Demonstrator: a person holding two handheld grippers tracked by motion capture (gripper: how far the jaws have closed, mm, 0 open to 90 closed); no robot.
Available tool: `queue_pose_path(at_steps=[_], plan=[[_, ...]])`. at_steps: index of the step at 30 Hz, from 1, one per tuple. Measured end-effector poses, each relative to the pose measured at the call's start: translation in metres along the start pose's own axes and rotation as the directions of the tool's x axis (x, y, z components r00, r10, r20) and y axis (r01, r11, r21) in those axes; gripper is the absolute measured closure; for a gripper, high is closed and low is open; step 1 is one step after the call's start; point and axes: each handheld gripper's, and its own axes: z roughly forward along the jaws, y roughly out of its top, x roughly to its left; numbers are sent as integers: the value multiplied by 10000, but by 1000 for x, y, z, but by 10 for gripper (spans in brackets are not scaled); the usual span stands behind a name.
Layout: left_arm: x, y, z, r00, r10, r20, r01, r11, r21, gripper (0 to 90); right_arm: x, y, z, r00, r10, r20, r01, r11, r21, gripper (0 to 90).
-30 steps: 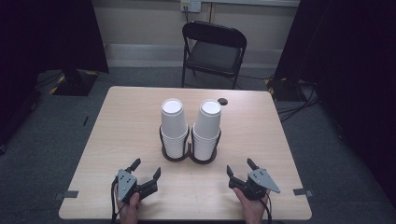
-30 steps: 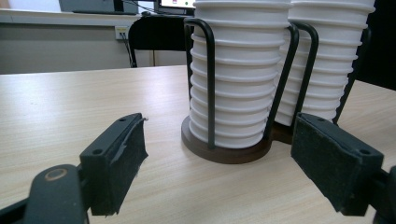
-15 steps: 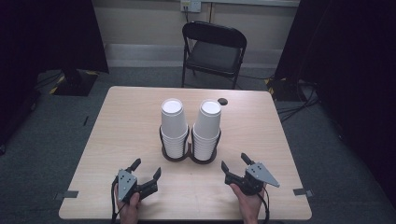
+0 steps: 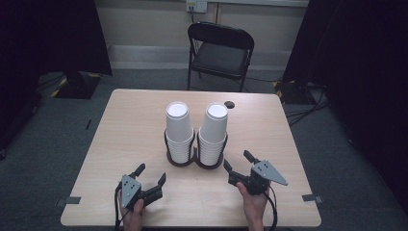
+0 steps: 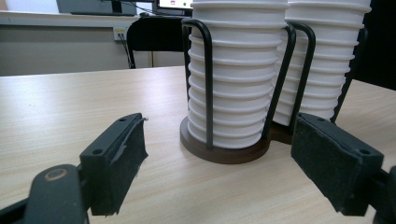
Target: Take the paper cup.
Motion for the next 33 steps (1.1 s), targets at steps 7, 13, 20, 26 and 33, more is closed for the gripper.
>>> queue_pose_path(at_steps=[7,13,20,26,33], plan=[[0,0,0,10000,2,17,-2,10000,-4,176,5,19,10,9987,-265,-430,254,9994,-255,172],[0,0,0,10000,14,16,-14,10000,-9,176,10,37,19,9964,-459,-707,430,9982,-418,154],[-1,0,0,10000,6,20,-6,10000,-38,176,9,56,28,9929,-608,-1025,565,9974,-440,139],[-1,0,0,10000,5,8,-5,10000,-45,176,7,71,33,9906,-486,-1277,410,9973,-612,139],[0,0,0,10000,0,40,0,10000,-39,176,7,85,40,9910,-674,-1154,590,9954,-750,139]])
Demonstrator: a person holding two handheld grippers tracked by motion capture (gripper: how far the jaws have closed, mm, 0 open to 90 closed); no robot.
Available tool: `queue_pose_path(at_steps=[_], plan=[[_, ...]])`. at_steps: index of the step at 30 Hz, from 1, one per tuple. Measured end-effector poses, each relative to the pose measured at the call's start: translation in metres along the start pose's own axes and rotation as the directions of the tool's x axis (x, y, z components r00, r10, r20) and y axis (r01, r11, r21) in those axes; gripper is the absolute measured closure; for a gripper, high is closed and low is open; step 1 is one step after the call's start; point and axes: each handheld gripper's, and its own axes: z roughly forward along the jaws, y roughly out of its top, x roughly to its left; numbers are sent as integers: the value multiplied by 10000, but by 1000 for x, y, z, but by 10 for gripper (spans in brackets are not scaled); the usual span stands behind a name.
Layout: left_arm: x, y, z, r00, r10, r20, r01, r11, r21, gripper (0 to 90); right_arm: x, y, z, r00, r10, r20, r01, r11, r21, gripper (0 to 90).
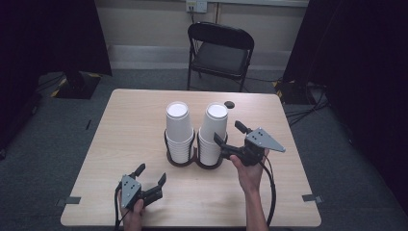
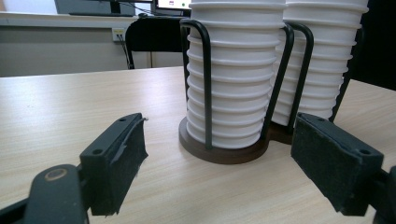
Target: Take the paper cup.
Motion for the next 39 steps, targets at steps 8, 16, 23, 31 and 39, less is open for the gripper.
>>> queue_pose_path(at_steps=[8,16,23,31,39], plan=[[0,0,0,10000,11,-10,-11,10000,35,176,0,15,8,9998,-217,-49,216,9995,-220,138],[0,0,0,10000,6,-49,-6,10000,45,176,-6,24,26,9985,-38,-544,27,9998,-219,136],[0,0,0,10000,19,-24,-19,10000,7,176,-7,25,41,9976,-205,-666,202,9998,-47,137],[0,0,0,10000,-9,-29,9,10000,-5,177,-6,15,53,9977,-44,-680,64,9995,297,129],[0,0,0,10000,-9,-28,9,10000,-7,176,-12,4,67,9971,225,-727,-157,9955,931,133]])
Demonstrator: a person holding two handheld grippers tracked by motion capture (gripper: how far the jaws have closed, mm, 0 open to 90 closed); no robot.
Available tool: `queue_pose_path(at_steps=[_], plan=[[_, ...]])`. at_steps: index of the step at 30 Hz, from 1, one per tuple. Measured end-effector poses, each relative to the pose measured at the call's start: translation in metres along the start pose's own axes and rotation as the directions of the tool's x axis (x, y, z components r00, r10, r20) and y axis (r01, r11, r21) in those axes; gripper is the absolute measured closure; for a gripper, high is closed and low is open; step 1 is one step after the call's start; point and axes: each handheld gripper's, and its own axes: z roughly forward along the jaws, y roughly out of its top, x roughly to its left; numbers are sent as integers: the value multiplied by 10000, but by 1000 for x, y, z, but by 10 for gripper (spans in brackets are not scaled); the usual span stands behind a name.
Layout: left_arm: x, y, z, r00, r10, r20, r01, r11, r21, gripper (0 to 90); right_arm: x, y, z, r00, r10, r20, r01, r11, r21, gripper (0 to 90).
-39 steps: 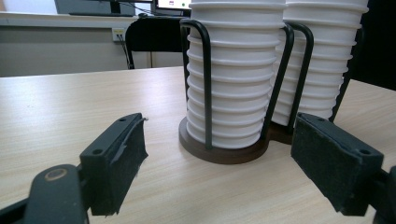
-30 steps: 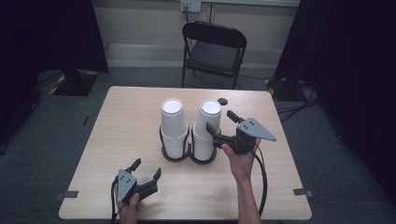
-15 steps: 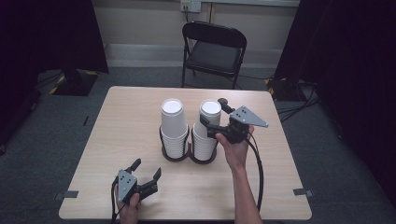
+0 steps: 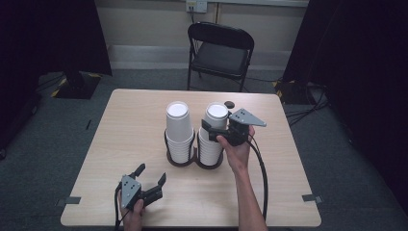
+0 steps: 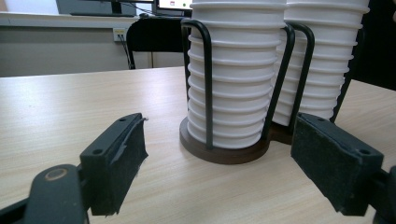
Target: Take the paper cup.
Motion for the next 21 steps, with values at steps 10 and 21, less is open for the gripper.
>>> queue_pose_path(at_steps=[10,21], plan=[[0,0,0,10000,23,22,-23,10000,-13,176,0,-15,9,10000,46,-62,-43,9987,501,126],[-1,0,0,10000,23,16,-23,10000,-26,176,3,-20,8,9998,-149,163,139,9983,569,120]])
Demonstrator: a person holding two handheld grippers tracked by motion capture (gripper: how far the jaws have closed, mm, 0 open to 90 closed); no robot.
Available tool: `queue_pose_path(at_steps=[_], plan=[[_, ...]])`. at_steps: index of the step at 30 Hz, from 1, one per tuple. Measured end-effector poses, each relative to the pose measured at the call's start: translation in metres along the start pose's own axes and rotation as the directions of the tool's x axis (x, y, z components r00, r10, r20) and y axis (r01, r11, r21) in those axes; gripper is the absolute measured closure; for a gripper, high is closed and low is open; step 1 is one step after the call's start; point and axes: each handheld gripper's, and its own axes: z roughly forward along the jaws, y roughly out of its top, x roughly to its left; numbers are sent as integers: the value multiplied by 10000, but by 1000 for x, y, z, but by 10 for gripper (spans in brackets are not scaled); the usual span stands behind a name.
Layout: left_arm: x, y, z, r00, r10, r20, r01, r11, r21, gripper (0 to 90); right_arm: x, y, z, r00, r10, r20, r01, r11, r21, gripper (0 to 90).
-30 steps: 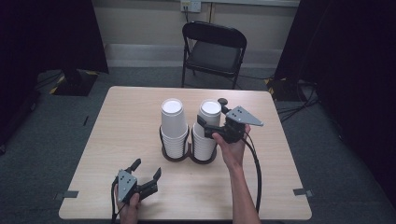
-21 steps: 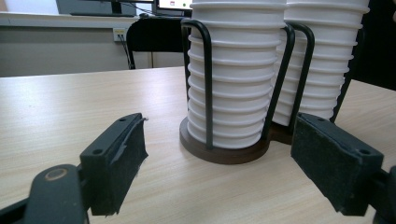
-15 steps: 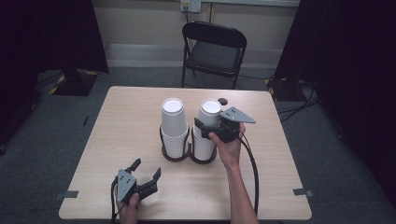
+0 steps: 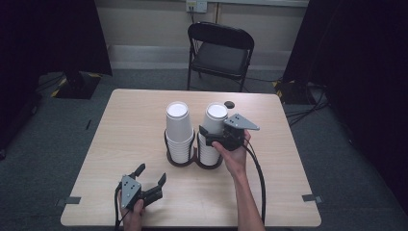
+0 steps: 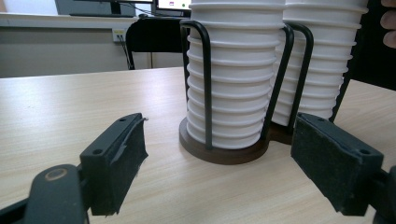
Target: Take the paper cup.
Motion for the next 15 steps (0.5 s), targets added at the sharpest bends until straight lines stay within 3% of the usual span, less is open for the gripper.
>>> queue_pose_path(at_steps=[15], plan=[[0,0,0,10000,48,13,-48,10000,-1,177,-1,4,-1,10000,24,-16,-24,10000,71,147]])
